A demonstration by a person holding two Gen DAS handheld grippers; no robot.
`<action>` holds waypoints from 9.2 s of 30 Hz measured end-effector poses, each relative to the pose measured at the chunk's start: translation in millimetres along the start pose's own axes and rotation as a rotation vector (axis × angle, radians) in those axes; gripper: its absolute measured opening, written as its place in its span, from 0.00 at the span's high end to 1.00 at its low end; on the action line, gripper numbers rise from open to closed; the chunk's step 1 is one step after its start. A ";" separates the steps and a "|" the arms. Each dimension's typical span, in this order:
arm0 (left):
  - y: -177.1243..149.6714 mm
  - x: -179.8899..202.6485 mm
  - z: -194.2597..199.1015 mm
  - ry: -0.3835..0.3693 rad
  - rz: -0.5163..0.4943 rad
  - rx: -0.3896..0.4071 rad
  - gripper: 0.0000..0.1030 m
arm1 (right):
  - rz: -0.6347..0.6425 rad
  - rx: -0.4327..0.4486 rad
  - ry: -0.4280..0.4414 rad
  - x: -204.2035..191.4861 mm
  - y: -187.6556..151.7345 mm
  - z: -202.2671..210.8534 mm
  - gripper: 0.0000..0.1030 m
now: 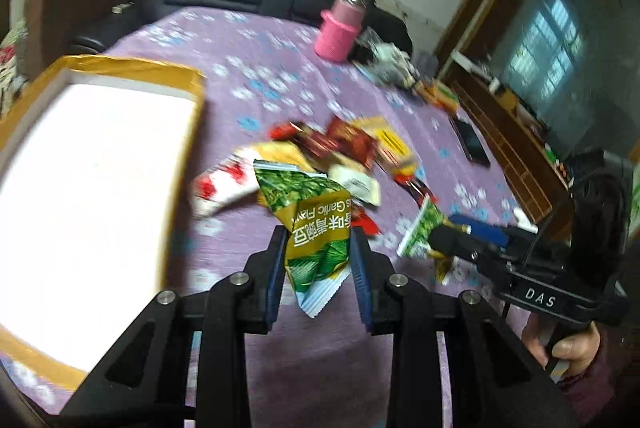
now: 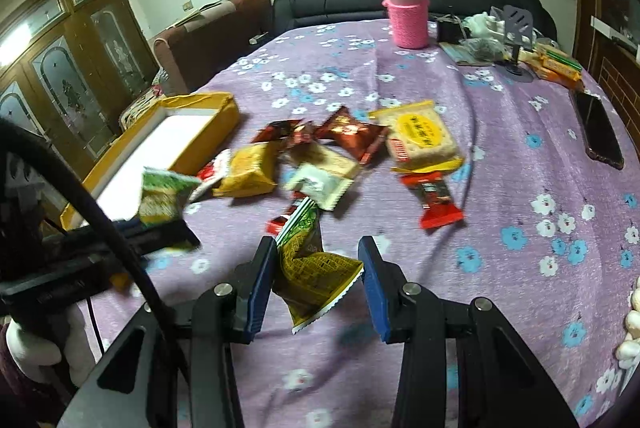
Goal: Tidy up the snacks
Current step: 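Carry both green packets over the tray and open both grippers, then return both grippers to the snacks and reach for the yellow cracker pack, then grasp the yellow cracker pack with the left gripper while the right grasps a red candy, then drop the yellow cracker pack and red candy into the tray, then grasp the white wrapped sweet with the right gripper and the red-white packet with the left, then carry both packets over the tray and release them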
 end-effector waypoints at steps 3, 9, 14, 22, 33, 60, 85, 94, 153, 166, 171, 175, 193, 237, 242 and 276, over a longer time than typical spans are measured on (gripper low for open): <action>5.6 -29.7 17.8 0.041 0.030 0.035 0.69 | 0.012 0.001 0.028 -23.2 5.4 -2.1 0.60; 12.9 -98.0 38.2 0.164 0.073 0.065 0.69 | 0.067 -0.013 0.131 -87.8 24.2 -22.4 0.60; 12.5 -148.6 44.4 0.233 0.127 0.074 0.68 | 0.141 -0.062 0.189 -150.1 33.2 -58.3 0.60; 9.8 -195.3 35.6 0.265 0.222 0.052 0.68 | 0.223 -0.172 0.201 -206.5 25.5 -120.4 0.60; 9.6 -200.8 62.8 0.218 0.318 0.128 0.35 | 0.186 -0.189 0.191 -203.4 20.7 -149.3 0.56; 11.3 -64.7 41.5 0.081 0.084 0.049 0.27 | 0.044 -0.067 -0.124 -11.5 15.3 -86.4 0.48; 39.2 5.7 -128.1 0.286 -0.173 -0.160 0.19 | -0.161 0.006 -0.016 49.7 7.6 -64.3 0.88; 23.4 19.7 -104.9 0.206 -0.259 -0.171 0.61 | -0.253 0.042 0.114 52.2 13.4 -58.5 0.63; 39.7 -174.3 39.1 0.255 0.087 0.030 0.55 | 0.097 -0.039 0.185 -134.2 41.0 -58.8 0.78; 4.0 -205.3 11.0 0.245 0.116 -0.067 0.54 | 0.104 -0.215 0.143 -177.1 40.6 -177.7 0.78; 3.2 -199.1 10.8 0.208 0.128 -0.068 0.38 | 0.083 -0.202 0.143 -179.5 41.2 -183.2 0.76; 4.7 -202.1 19.6 0.198 0.185 -0.052 0.29 | 0.070 -0.171 0.143 -175.4 47.2 -171.1 0.74; 6.7 -87.9 52.4 -0.019 0.162 0.029 0.17 | -0.255 0.048 -0.006 13.7 39.5 -31.7 0.57; -7.8 3.5 -61.9 0.217 -0.218 -0.158 0.44 | -0.071 -0.023 0.031 43.6 28.8 -84.2 0.93; -5.5 -12.1 -84.3 0.272 -0.151 -0.207 0.31 | -0.118 -0.023 0.072 47.2 29.3 -82.4 0.91; 25.5 -66.7 16.2 0.097 -0.005 0.002 0.87 | 0.003 -0.036 -0.068 3.4 10.5 -51.7 0.84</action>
Point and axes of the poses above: each gripper's, at about its wrist camera, not at the fingertips, and z roughly against the way its jaws point, x to its right, y to its top, the point moved 9 cm from there along -z, roughly the way its jaws point, and after that the axes turned 8 degrees about y, right-handed, at the moved point
